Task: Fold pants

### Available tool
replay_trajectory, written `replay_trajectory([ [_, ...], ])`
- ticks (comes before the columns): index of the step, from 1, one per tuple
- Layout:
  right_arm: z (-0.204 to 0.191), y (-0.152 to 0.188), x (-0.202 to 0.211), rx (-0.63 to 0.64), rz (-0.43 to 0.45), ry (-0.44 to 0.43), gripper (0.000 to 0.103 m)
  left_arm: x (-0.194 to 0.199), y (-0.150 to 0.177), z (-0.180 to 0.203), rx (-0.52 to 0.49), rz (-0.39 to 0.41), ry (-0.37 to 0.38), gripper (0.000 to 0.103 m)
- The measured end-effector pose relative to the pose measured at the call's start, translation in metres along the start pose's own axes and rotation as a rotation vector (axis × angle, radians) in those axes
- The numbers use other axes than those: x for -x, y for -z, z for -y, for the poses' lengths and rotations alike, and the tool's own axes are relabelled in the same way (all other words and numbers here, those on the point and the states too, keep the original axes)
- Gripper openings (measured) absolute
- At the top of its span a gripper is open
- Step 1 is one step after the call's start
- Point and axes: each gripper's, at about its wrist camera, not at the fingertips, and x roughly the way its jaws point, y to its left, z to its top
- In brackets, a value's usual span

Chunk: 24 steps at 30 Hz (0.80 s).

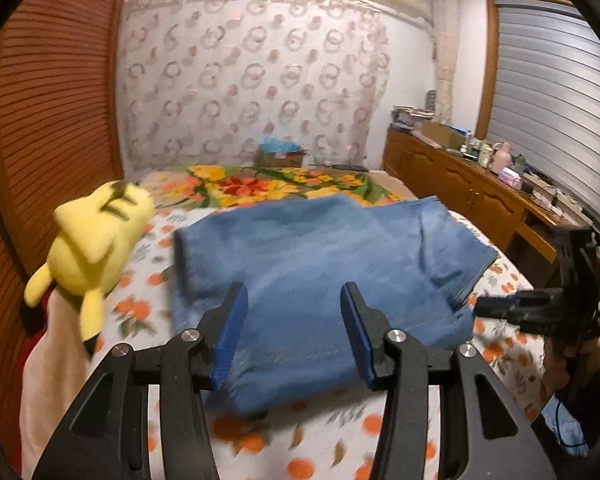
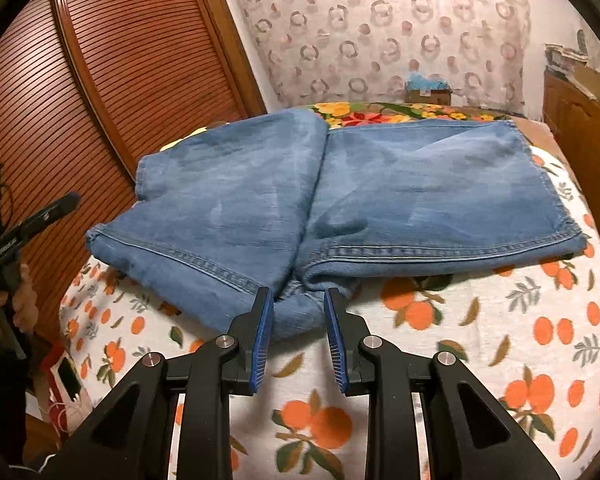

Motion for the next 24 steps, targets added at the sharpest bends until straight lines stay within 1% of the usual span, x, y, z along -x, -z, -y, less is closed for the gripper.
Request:
replay_trajectory([
  [3,-0.003,0.001,-0.008,0.015,-0.031,0.008,0.027,-0.023,-0.012,0.016,-0.024,-0.011,0.05,0.051],
  [5,-0.003,0.004,-0.014,0.029,-0.059,0.023,0.027,-0.036,-0.016,0.026,-0.042,-0.024,0.063,0.053],
  [7,-0.004,0.006,-0.018,0.041,-0.08,0.034,0.027,-0.049,-0.017,0.034,-0.064,-0.036,0.055,0.061],
  [8,-0.003,0.007,-0.019,0.044,-0.085,0.037,0.027,-0.056,-0.016,0.038,-0.073,-0.04,0.055,0.07],
  [9,-0.002,0.008,-0.019,0.042,-0.087,0.037,0.027,-0.061,-0.015,0.04,-0.078,-0.04,0.056,0.072],
  [16,0.007,0.008,-0.013,0.016,-0.079,0.051,0.027,-0.086,-0.002,0.042,-0.091,-0.103,0.039,0.072],
  [24,0.021,0.01,-0.007,-0.016,-0.051,0.093,0.027,-0.104,0.013,0.051,-0.125,-0.166,0.013,0.072],
])
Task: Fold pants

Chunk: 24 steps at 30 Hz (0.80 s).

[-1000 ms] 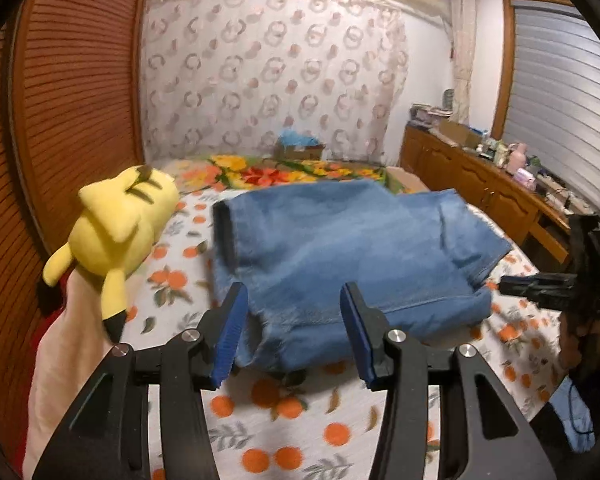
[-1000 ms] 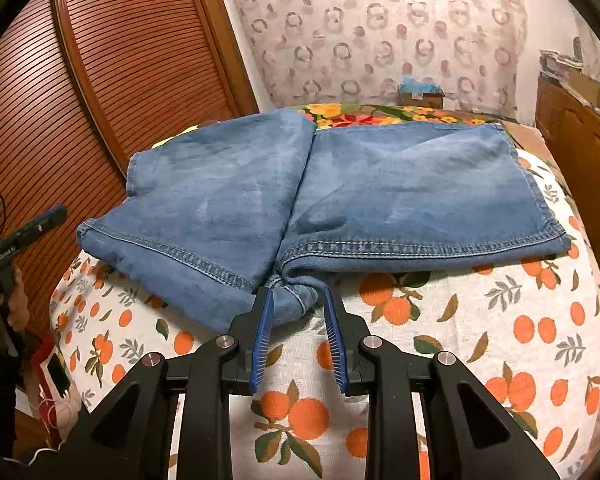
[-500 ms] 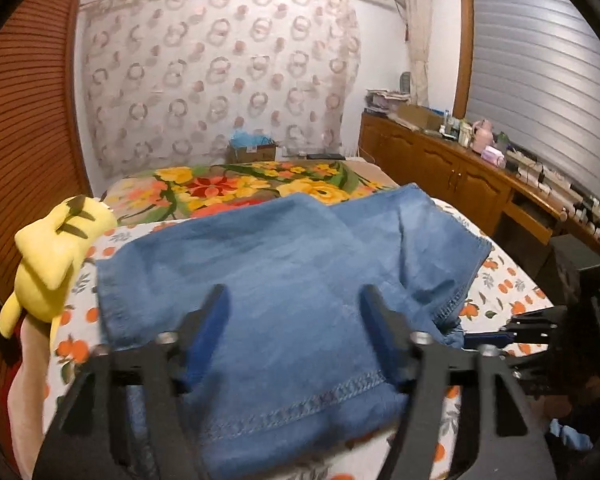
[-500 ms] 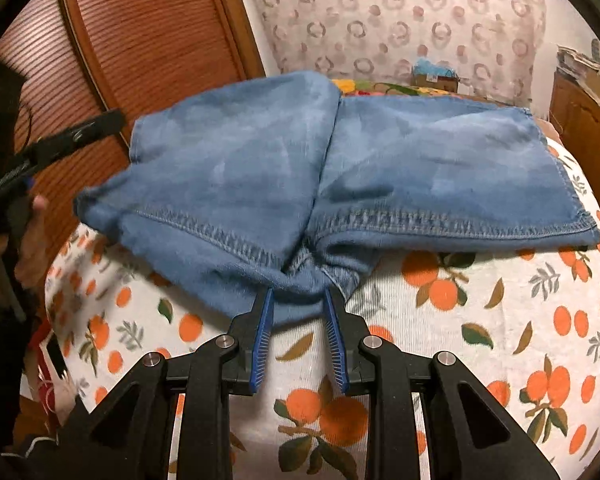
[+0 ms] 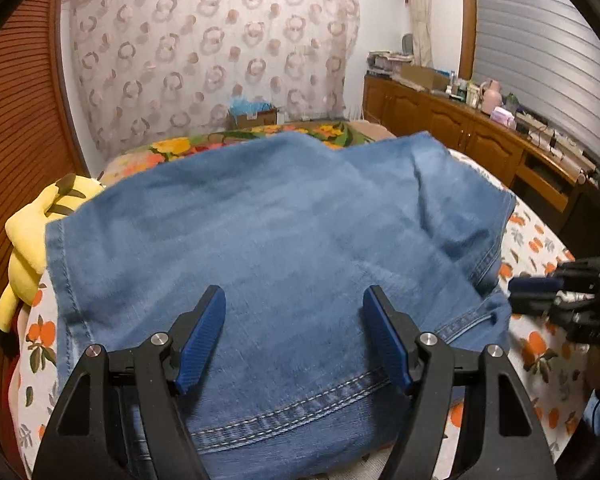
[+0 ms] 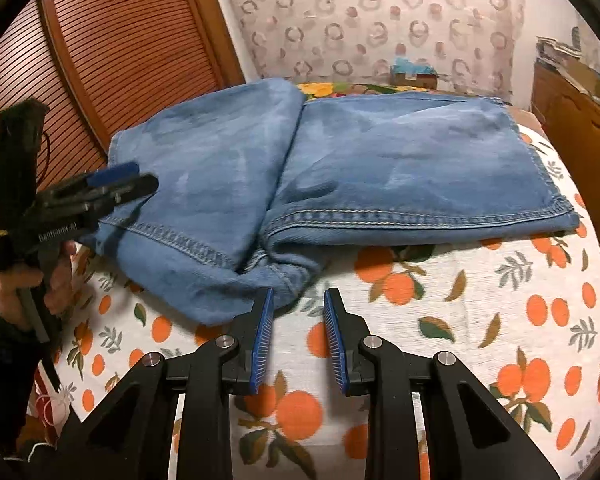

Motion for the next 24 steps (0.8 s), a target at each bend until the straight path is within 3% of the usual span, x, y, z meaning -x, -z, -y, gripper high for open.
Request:
replay_trajectory([
  [4,0.007,0.0,0.002,-0.016,0.014,0.022,0.029,-0.003,0.001,0.002,0.002,0.002,-0.005,0.072],
  [14,0.024,-0.004,0.004,-0.082,0.032,0.08,0.053,-0.011,0.001,0.004,-0.004,-0.033,-0.023,0.072],
  [24,0.031,-0.009,-0.003,-0.097,0.008,0.162,0.054,-0.022,0.002,-0.001,0.023,-0.088,-0.01,0.074],
])
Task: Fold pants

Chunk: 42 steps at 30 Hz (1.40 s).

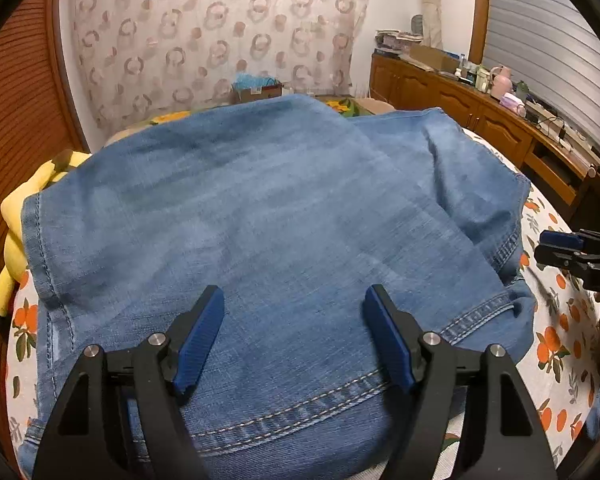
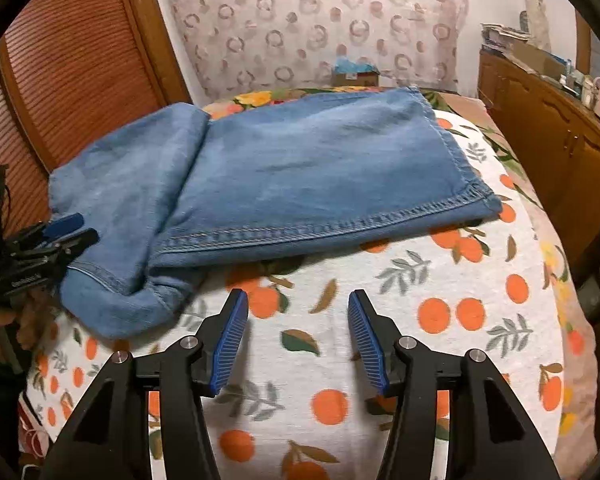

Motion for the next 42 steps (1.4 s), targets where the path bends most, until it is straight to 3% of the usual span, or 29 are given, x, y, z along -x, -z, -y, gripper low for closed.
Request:
replay_trajectory([
  [10,0.056,-0.021,-0.004,-0.212,-0.007,-0.079,0.055,-0.004,0.001,-0.001,-0.004,-0.008,-0.006,0.074],
  [17,0.109,-0.041,-0.013,-0.379,0.003,-0.083,0.055,-0.003,0.002,-0.001,-0.002,-0.008,-0.005,0.074],
  [22,0.134,-0.055,-0.02,-0.435,0.006,-0.072,0.055,-0.003,0.002,-0.002,-0.003,-0.007,-0.006,0.074],
  [27,0.131,-0.062,-0.024,-0.409,0.004,-0.044,0.055,0.005,0.001,-0.002,0.024,0.023,0.003,0.074],
  [28,0.128,-0.06,-0.022,-0.402,0.006,-0.024,0.053,0.008,0.002,-0.002,0.028,0.041,0.005,0.074],
  [30,0.127,-0.059,-0.024,-0.389,0.005,0.024,0.03,0.015,0.002,-0.003,0.037,0.069,0.014,0.074],
  [33,0.12,-0.065,-0.026,-0.376,0.012,0.04,0.012,0.023,0.003,-0.006,0.064,0.096,0.043,0.074],
  [38,0.102,-0.075,-0.015,-0.313,0.06,0.057,0.004,0.042,-0.002,-0.013,0.092,0.137,0.028,0.074],
  [42,0.077,-0.093,-0.008,-0.263,0.089,-0.003,0.003,0.058,-0.004,-0.025,0.112,0.17,0.012,0.074],
])
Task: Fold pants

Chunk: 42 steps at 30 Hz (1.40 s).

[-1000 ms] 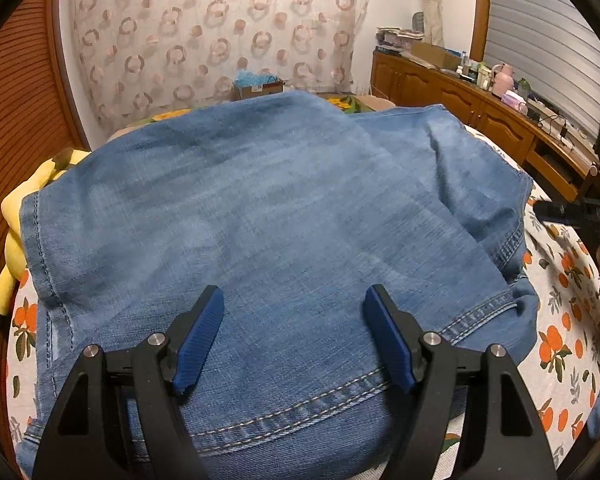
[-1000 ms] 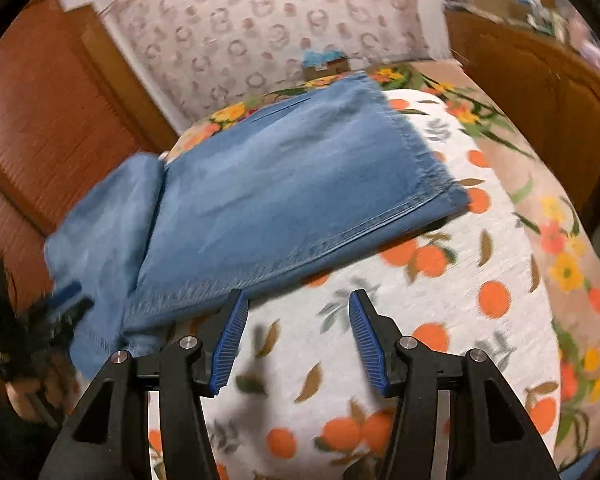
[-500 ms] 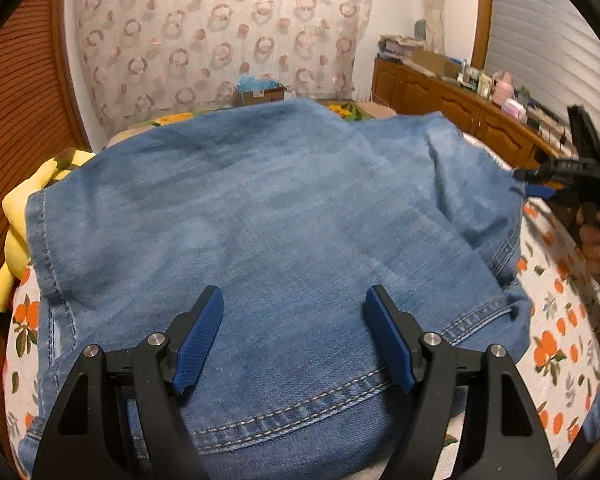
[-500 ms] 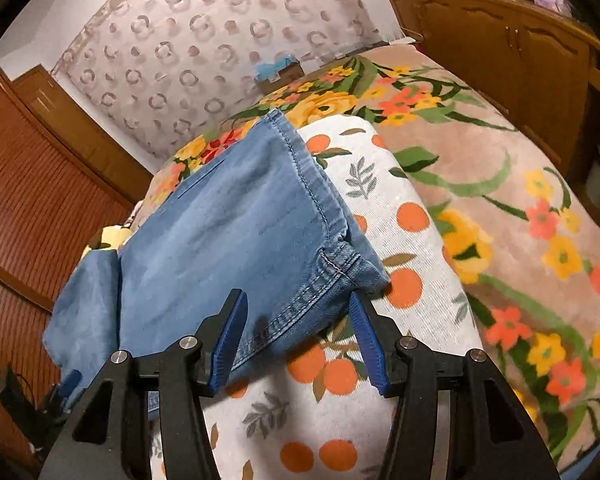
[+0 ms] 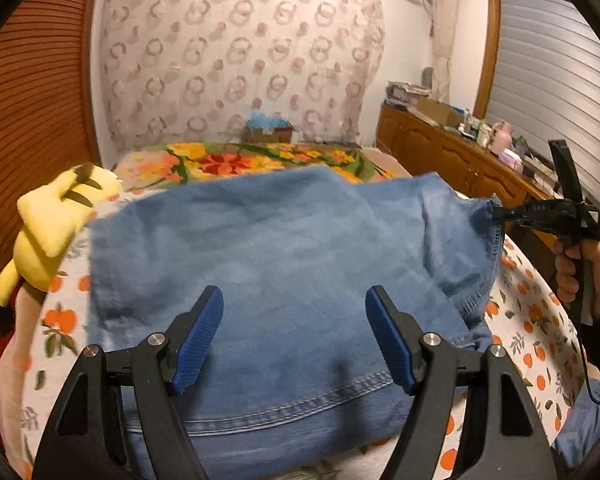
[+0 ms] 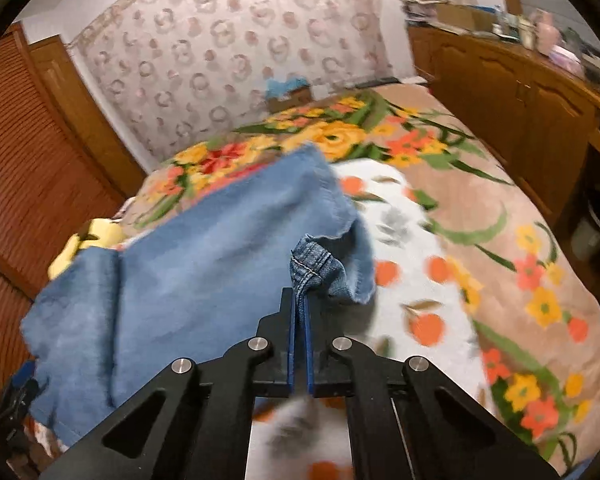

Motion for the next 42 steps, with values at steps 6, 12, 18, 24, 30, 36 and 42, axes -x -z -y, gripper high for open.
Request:
replay_trajectory([
  [6,-0.1,-0.014,0.006,0.185,0.04,-0.13,0.003,0.021,-0.005,-0.028,0.049,0.032,-0.034,0.074],
  [12,-0.215,0.004,0.026,0.341,0.035,-0.386,0.003,0.048,-0.008,-0.063,0.096,0.069,-0.087,0.074],
  [18,-0.27,0.063,0.017,0.433,-0.116,-0.538,0.003,0.062,-0.006,-0.092,0.156,0.091,-0.114,0.074],
  [24,-0.263,0.101,-0.001,0.475,-0.193,-0.497,0.006,0.055,-0.007,-0.092,0.155,0.082,-0.117,0.074],
  [30,-0.264,0.094,0.008,0.505,-0.193,-0.462,0.022,0.046,-0.013,-0.084,0.124,0.067,-0.109,0.074],
  [36,-0.254,0.094,0.027,0.541,-0.145,-0.41,0.023,0.03,-0.021,-0.073,0.092,0.027,-0.089,0.074],
  [42,-0.214,0.103,0.029,0.515,-0.101,-0.268,0.023,0.015,-0.008,-0.054,0.074,-0.031,-0.024,0.074],
])
